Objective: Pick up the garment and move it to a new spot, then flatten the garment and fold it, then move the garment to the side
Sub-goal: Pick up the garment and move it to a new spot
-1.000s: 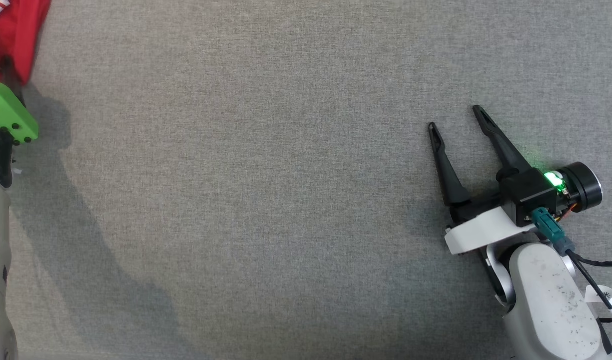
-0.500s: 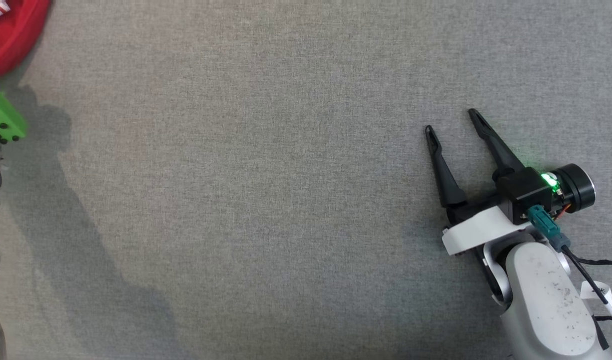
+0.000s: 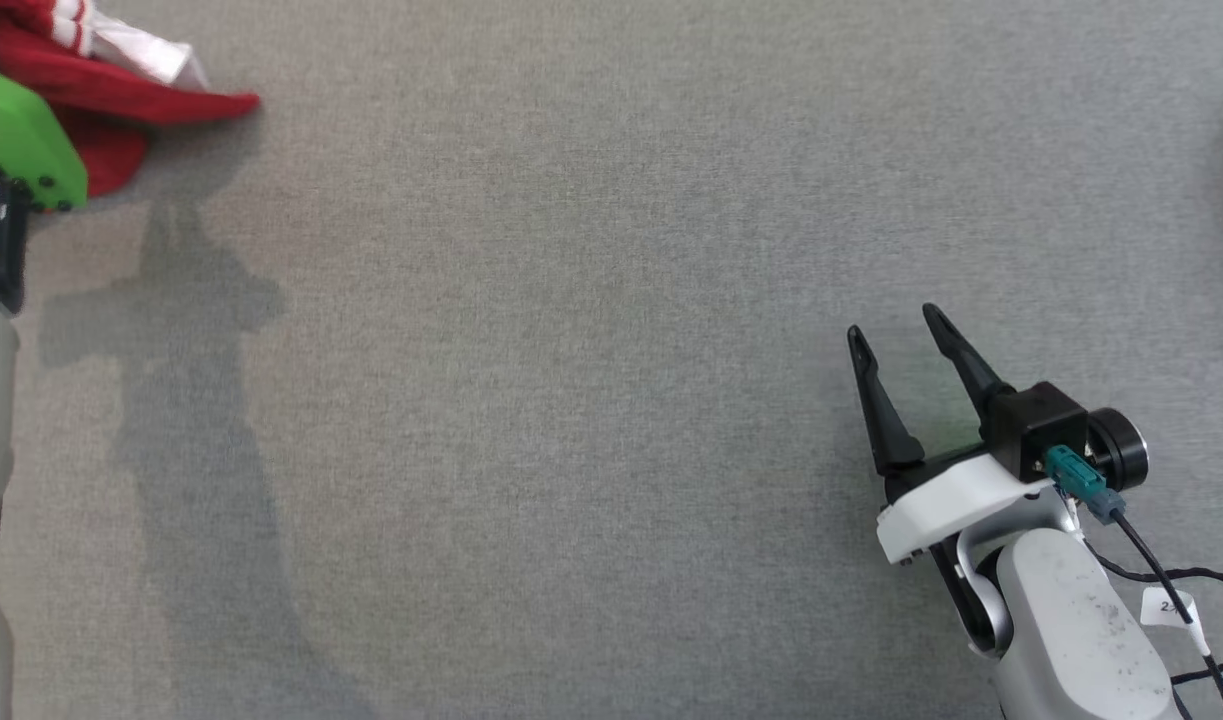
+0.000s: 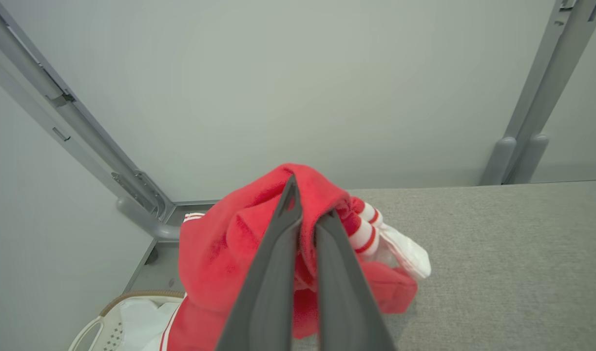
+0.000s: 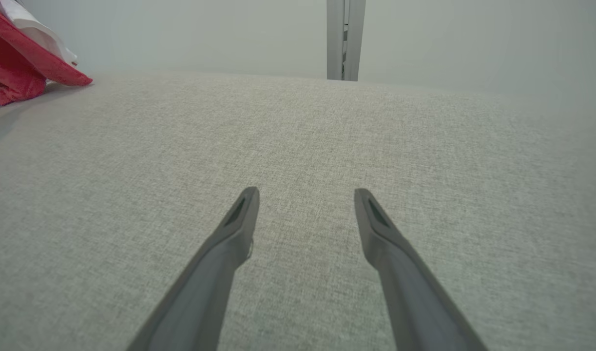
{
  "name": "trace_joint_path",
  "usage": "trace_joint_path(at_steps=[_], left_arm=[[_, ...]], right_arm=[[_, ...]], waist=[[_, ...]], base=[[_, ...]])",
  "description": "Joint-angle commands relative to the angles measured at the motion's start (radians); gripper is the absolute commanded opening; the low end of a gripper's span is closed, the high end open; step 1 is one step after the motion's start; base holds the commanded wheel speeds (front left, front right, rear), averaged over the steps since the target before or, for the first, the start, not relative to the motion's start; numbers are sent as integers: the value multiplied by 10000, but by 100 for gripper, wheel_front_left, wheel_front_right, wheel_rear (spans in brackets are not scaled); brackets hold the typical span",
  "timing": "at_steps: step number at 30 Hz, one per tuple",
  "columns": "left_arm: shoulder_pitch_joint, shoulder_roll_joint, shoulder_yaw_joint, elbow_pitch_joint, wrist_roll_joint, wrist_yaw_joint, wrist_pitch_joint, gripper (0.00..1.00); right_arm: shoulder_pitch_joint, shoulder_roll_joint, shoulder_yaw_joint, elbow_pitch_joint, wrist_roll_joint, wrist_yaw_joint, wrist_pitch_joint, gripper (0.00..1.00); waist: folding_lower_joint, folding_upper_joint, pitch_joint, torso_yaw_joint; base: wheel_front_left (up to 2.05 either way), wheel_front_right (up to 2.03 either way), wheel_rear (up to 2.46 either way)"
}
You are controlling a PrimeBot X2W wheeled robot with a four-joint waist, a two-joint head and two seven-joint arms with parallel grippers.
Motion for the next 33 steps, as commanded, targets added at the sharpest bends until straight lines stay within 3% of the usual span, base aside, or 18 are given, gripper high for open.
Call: trace_joint_path(at_steps=[1, 8, 17, 25, 33], left_arm=[[-46, -62, -247, -311, -135, -26, 104, 0], [88, -535, -1593, -1937, -807, -28, 605, 0], [-263, -2130, -2533, -3344, -1657, -29, 525, 0], [-294, -3301, -2798, -3315, -2203, 82, -117, 0], [1685, -3450, -3302, -2469, -2512, 500, -990, 0]], right_arm=[[201, -38, -2, 150, 161, -16, -68, 100], [509, -41, -172, 417, 765, -16, -94, 100], [748, -36, -571, 344, 1200, -16, -100, 100], [716, -36, -813, 364, 1196, -16, -101, 100], [633, -36, -1009, 302, 1232, -16, -101, 100]], waist=[[-1, -1, -1144, -758], [-1, -1, -2196, -1629], [-1, -1, -2483, -2476], [-1, -1, -2265, -2737], [-1, -1, -1923, -2617]], base=[[0, 0, 0], [0, 0, 0], [0, 0, 0], [0, 0, 0], [0, 0, 0]])
